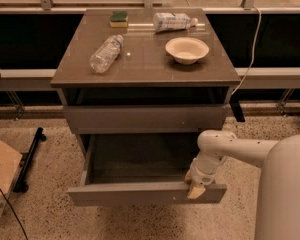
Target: Open middle drawer
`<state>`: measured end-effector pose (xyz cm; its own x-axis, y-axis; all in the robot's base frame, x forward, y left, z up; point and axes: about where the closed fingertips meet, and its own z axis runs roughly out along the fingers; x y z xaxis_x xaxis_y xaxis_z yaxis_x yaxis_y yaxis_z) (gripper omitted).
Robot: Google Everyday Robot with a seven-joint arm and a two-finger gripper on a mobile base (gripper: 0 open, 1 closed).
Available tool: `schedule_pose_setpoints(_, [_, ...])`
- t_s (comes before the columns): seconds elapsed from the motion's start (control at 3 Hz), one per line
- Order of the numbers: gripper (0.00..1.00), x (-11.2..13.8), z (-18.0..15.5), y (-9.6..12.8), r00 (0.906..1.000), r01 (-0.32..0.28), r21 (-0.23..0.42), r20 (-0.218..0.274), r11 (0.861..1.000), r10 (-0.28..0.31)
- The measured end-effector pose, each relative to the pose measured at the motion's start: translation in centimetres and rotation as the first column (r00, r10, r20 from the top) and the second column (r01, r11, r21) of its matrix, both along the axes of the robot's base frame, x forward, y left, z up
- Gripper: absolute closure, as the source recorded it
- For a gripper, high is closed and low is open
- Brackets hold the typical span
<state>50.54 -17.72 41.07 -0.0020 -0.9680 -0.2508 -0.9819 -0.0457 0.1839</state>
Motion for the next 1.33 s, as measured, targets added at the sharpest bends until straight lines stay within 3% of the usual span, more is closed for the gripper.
schedule_pose_setpoints(0.33, [1.00, -1.9, -0.3, -0.1, 0.9995, 0.029, 0.009, -0.013, 1.000, -0.029])
schedule_pose_setpoints(0.67, [0.91, -1.9, -0.3, -0.1, 0.9995, 0.029, 0.009, -0.013, 1.000, -0.029])
schedule_pose_setpoints(1.0, [0.72, -1.9, -0.2, -0.1, 0.9995, 0.030, 0.010, -0.013, 1.000, -0.030])
schedule_pose_setpoints(1.33, [0.42, -3.6, -0.7, 0.0, 0.9955, 0.092, 0.032, -0.024, 0.995, -0.091])
